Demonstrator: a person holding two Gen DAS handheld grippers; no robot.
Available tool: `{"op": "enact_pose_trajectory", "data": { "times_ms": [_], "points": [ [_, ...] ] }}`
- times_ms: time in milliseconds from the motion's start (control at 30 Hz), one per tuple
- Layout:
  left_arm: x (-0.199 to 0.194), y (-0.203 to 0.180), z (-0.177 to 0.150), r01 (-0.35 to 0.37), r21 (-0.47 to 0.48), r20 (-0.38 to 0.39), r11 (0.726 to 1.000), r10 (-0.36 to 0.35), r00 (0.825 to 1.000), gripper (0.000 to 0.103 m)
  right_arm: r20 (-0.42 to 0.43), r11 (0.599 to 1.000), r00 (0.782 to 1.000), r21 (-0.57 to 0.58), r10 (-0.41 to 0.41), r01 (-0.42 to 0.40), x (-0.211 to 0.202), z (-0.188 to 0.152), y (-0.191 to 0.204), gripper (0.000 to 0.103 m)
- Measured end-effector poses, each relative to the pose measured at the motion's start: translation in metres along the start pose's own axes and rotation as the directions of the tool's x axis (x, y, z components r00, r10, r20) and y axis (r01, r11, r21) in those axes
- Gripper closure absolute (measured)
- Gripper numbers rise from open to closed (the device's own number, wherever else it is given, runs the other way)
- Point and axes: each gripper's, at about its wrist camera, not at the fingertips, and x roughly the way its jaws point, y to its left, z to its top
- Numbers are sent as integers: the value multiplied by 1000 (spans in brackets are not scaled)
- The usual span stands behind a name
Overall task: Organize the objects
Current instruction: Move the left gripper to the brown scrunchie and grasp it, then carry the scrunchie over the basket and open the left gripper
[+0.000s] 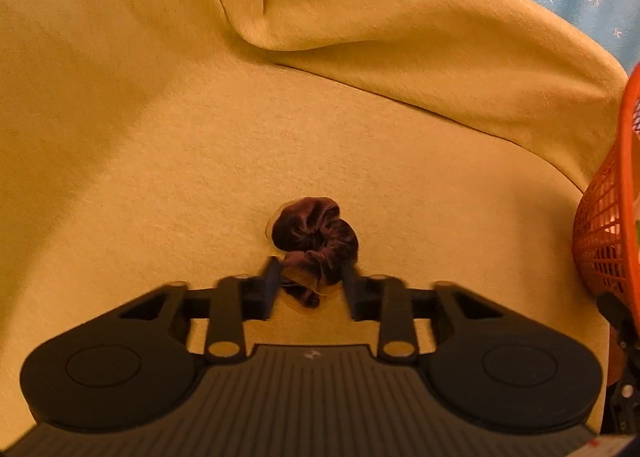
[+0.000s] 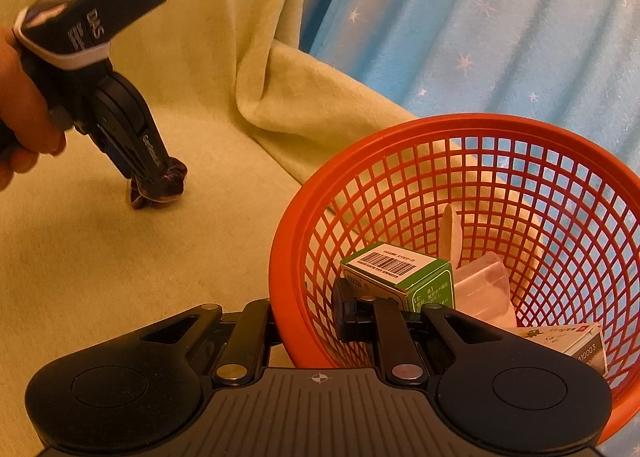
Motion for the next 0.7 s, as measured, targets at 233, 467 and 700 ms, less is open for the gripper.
{"op": "enact_pose_trajectory", "data": {
  "times_ms": [233,467,700],
  "points": [
    [-45,1,-8,6,-22,32,1000,-5,999,91,-1,1000,1000,-4,1,-1,0,-1,-1,93],
    [-101,-1,-21,18,-55,73,998,-14,997,91,-5,1000,1000,-23,3,-3,-1,-3,2,93],
    [-136,-8,-32,13,-67,94,998,-6,996,91,-8,999,1000,-40,8,-8,-5,-7,0,93]
  ]
}}
